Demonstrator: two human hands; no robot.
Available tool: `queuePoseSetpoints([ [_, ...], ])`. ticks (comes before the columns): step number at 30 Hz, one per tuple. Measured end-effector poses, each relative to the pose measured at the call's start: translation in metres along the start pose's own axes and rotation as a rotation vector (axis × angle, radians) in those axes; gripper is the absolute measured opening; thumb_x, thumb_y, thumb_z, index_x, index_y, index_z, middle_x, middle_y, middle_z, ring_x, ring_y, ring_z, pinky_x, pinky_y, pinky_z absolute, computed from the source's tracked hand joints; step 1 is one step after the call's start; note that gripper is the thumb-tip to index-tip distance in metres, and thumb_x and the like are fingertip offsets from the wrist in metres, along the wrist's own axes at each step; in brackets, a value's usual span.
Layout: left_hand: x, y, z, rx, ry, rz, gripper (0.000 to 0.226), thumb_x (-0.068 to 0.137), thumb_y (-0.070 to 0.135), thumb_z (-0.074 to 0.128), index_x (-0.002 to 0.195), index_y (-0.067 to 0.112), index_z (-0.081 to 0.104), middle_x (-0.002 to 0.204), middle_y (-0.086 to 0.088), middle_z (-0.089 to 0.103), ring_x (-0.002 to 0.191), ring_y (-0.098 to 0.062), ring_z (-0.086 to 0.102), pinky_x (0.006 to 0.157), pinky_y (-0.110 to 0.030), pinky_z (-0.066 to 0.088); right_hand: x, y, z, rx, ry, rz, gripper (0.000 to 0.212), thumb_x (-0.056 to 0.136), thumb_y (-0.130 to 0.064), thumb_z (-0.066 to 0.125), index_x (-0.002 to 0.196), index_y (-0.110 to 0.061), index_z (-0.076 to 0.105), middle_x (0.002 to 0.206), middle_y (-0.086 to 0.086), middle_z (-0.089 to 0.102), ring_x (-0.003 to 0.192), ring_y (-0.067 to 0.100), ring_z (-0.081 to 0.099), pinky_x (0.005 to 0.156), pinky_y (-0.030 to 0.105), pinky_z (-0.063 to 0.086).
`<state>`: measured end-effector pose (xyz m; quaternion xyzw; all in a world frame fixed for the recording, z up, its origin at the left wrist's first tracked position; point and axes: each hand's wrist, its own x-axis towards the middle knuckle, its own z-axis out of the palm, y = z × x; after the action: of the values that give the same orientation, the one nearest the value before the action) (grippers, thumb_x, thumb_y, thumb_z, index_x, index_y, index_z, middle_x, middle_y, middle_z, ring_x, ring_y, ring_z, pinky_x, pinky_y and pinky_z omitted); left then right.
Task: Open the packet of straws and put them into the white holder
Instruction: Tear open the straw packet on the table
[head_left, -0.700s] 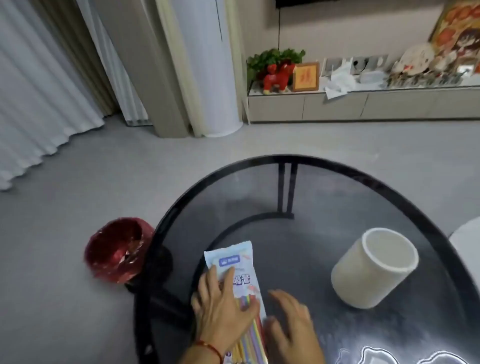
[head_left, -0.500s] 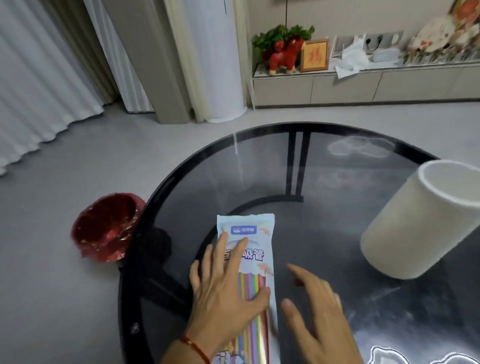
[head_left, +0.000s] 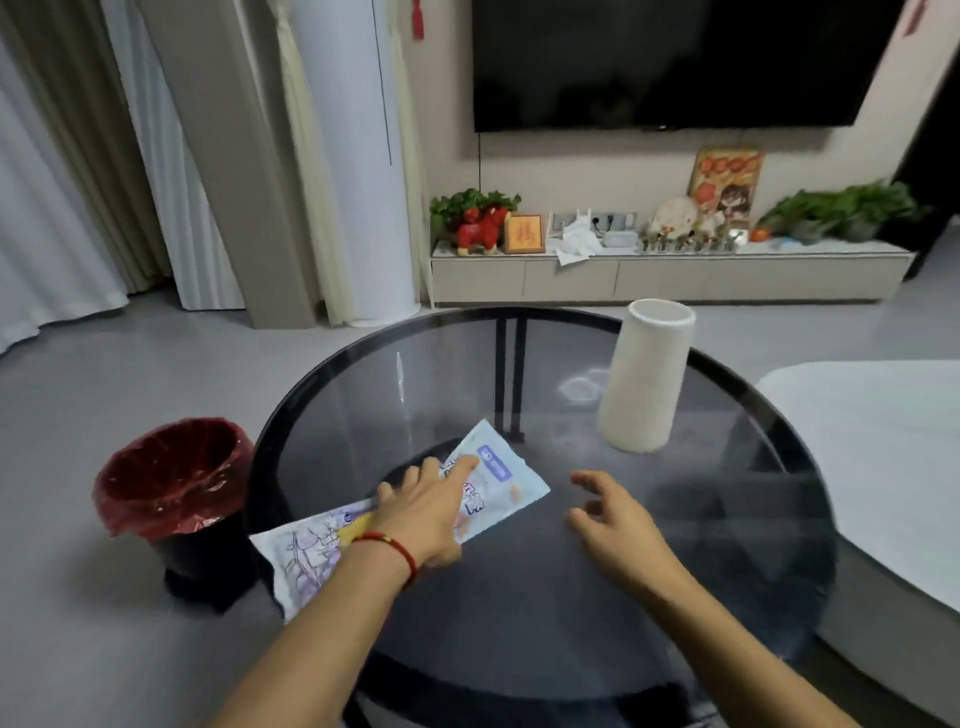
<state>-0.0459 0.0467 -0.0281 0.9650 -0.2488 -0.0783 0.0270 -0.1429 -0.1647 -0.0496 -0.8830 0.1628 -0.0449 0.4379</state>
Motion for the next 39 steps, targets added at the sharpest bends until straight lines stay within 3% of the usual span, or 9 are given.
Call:
queuePoseSetpoints([
  [4,0.001,0.008,-0.014,0.149,0.107,0.317,0.124,0.071,0.006,0.073,0.151,0.038,-0.016,0.127,0.002,0.034,0.119,-0.024,0.041,0.104,-0.054,0.035,-0.004,-0.005,-0.022,-0.160,-0.133,0.026,0.067,0.099,-0.032,0.062,0.158,-0.013,0.035,0.155,0.011,0.052,0.135,0.027,0.057,0.110,0.038,0.047],
  [7,0.010,0.009,-0.023,0.152,0.174,0.433,0.123,0.068,-0.002,0.070,0.152,0.040,-0.010,0.127,0.006,0.034,0.121,-0.018,0.043,0.117,-0.061,0.018,-0.003,-0.003,-0.030,-0.016,-0.194,-0.073,0.041,0.101,-0.026,0.063,0.139,-0.014,0.055,0.123,0.010,0.074,0.097,0.018,0.072,0.087,0.038,0.059],
  [11,0.016,0.026,-0.006,-0.084,0.284,0.375,0.097,0.069,0.010,0.062,0.153,0.030,0.018,0.152,0.003,0.029,0.147,-0.018,0.018,0.120,-0.060,0.004,0.006,0.004,-0.022,0.288,-0.144,-0.103,0.013,0.099,-0.008,0.062,0.106,-0.006,0.073,0.081,0.010,0.077,0.064,0.021,0.067,0.062,0.036,0.058],
  [14,0.015,0.053,0.005,-0.467,0.503,0.328,0.050,0.073,0.040,0.056,0.122,0.029,0.050,0.125,0.010,0.051,0.120,-0.007,0.041,0.110,-0.043,0.028,0.017,0.000,-0.015,0.489,-0.171,-0.060,0.014,0.100,-0.009,0.063,0.094,-0.001,0.073,0.071,0.009,0.072,0.060,0.020,0.067,0.061,0.032,0.059],
  [18,0.019,0.068,0.007,-0.516,0.633,0.256,0.033,0.071,0.043,0.066,0.093,0.024,0.051,0.096,0.011,0.052,0.092,-0.008,0.042,0.094,-0.042,0.036,0.026,-0.005,-0.011,0.802,-0.253,-0.012,0.028,0.106,-0.012,0.055,0.097,-0.002,0.080,0.089,0.015,0.078,0.076,0.019,0.074,0.075,0.030,0.061],
  [23,0.016,0.067,0.003,-0.628,0.692,0.231,0.025,0.070,0.037,0.069,0.081,0.025,0.051,0.096,0.013,0.052,0.094,-0.001,0.043,0.092,-0.040,0.040,0.024,-0.009,-0.009,0.962,-0.301,0.003,0.023,0.101,-0.017,0.066,0.088,-0.013,0.084,0.087,0.008,0.081,0.080,0.015,0.078,0.074,0.025,0.062],
  [27,0.011,0.066,0.004,-0.672,0.667,0.165,0.025,0.073,0.037,0.076,0.080,0.027,0.054,0.101,0.012,0.050,0.101,-0.014,0.048,0.090,-0.036,0.040,0.022,-0.013,-0.007,1.017,-0.308,0.046,0.020,0.097,-0.019,0.070,0.084,-0.014,0.084,0.096,0.013,0.082,0.085,0.020,0.079,0.077,0.031,0.063],
  [36,0.003,0.067,-0.007,-0.850,0.723,0.081,0.022,0.065,0.048,0.067,0.072,0.029,0.057,0.105,0.014,0.052,0.106,-0.015,0.051,0.085,-0.031,0.046,0.022,-0.024,0.004,1.144,-0.366,0.115,0.022,0.083,-0.032,0.079,0.097,-0.015,0.083,0.106,0.017,0.079,0.081,0.018,0.077,0.075,0.029,0.063],
  [39,0.003,0.065,-0.007,-0.842,0.728,0.077,0.018,0.070,0.039,0.073,0.070,0.027,0.059,0.105,0.012,0.054,0.107,-0.016,0.052,0.085,-0.034,0.047,0.022,-0.027,0.007,1.132,-0.365,0.116,0.017,0.093,-0.029,0.075,0.097,-0.015,0.084,0.108,0.018,0.079,0.081,0.020,0.077,0.076,0.030,0.063],
])
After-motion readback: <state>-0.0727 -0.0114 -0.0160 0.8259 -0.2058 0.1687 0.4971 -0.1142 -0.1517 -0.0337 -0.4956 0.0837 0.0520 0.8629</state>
